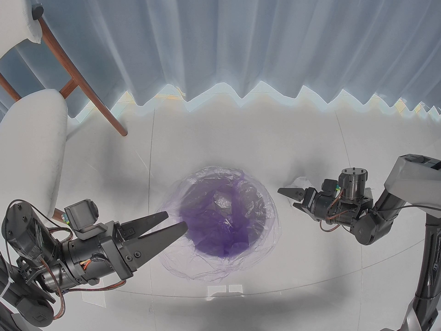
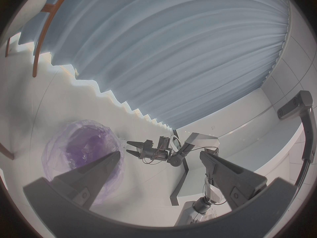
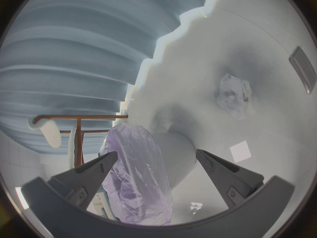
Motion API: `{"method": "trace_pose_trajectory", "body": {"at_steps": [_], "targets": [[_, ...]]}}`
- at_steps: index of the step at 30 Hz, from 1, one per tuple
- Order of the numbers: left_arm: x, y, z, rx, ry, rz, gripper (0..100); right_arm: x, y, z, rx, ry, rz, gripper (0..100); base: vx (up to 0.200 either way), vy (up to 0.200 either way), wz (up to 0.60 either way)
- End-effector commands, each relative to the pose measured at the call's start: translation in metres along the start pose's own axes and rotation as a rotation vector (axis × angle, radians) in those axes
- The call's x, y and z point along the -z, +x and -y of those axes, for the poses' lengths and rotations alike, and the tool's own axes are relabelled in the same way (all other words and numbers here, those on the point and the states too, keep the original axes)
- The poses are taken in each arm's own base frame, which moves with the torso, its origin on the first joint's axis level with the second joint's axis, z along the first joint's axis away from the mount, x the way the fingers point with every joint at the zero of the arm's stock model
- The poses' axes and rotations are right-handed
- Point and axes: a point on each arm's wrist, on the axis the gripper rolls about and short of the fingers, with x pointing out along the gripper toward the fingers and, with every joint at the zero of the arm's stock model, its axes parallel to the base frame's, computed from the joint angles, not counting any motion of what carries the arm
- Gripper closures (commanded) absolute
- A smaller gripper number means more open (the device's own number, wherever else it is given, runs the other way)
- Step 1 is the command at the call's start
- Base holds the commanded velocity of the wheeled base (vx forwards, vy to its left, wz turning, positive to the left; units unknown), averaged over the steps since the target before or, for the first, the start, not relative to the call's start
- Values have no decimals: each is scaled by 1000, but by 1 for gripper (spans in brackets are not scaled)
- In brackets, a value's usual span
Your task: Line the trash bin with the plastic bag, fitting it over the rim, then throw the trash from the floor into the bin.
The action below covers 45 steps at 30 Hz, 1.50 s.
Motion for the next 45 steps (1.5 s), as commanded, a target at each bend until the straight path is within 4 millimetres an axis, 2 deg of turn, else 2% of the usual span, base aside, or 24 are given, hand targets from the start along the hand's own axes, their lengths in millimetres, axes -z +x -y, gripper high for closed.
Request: {"method": "trace_pose_trajectory", "body": {"at_steps": [1,6,11,20,25,26,40,45], "targets": [[-1,-2,0,0,3,5,0,19,17,18,6,-41,-34,0,0,0,0],[0,-2,0,-2,1,3,0,23,19,17,-58,-121,23,0,0,0,0],[1,-2,0,-6,-2,-3,0,27,21,13,-82,-165,3,0,0,0,0],[2,-4,-1,-10,-5,-8,0,34,26,1,-132,-201,0,0,0,0,0],[2,-3,-1,-12,-6,-9,0,34,29,4,-130,-196,-2,0,0,0,0],[2,-3,-1,-12,-6,-9,0,34,29,4,-129,-196,0,100,0,0,0],[3,-4,-1,-11,-3,-11,0,21,18,4,-126,-151,38,100,0,0,0],[3,-4,-1,-12,-4,-12,0,23,14,1,-149,-131,54,100,0,0,0]]}}
